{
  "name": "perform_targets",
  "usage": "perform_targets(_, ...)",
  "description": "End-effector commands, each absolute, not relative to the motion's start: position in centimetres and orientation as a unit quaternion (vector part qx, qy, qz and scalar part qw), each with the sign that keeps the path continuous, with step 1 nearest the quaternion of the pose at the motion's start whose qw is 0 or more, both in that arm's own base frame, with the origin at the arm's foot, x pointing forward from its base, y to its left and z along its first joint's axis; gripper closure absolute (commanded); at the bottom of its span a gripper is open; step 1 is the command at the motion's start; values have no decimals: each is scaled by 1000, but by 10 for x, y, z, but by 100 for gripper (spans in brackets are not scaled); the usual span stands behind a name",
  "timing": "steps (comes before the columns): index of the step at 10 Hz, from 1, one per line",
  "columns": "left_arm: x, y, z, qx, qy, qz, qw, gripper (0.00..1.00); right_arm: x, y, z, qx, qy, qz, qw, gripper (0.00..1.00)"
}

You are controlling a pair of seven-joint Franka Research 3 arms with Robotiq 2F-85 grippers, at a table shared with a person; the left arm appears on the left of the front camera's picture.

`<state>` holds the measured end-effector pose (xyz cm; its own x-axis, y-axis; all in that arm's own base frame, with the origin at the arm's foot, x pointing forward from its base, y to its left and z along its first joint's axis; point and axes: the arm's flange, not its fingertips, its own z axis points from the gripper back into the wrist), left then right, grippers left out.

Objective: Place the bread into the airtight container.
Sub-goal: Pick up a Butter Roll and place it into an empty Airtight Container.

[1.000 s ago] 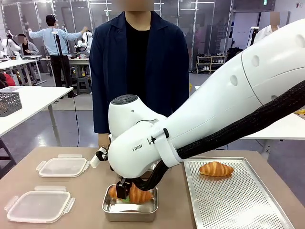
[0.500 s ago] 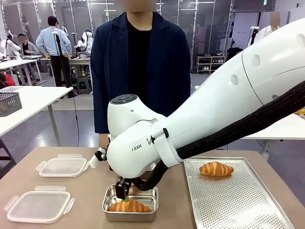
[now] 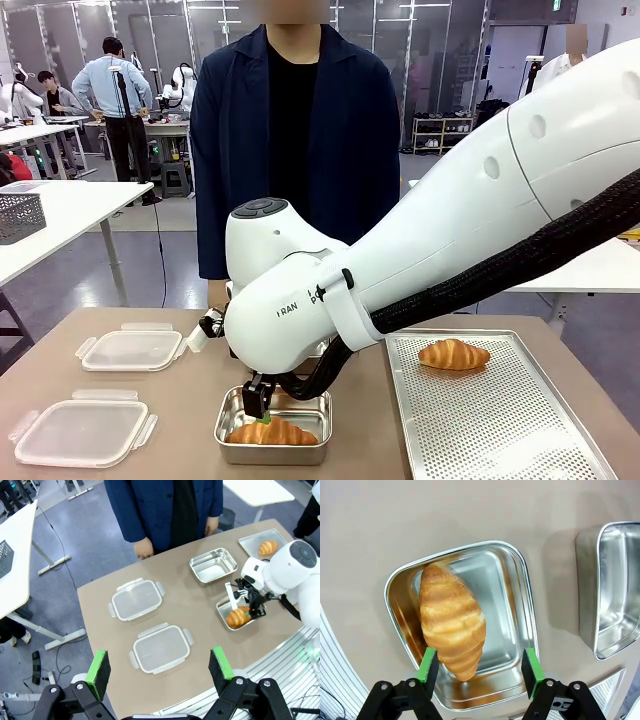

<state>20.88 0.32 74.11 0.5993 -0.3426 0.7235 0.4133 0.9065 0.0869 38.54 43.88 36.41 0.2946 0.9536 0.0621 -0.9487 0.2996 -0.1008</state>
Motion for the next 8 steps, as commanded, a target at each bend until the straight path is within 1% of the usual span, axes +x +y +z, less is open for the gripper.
perform_targets(1,210,3,743,-45,-395,-217,892,0,386,439,364,-22,-55,591,804,17)
perform_targets(6,210,3,743,-45,-395,-217,892,0,385,439,364,-22,-55,591,804,16)
perform_targets(7,210,3,743,-45,-395,-217,892,0,388,422,386,-38,-51,581,811,16)
perform_targets(8,210,3,743,-45,-395,-217,892,0,389,396,417,-36,-40,580,813,16)
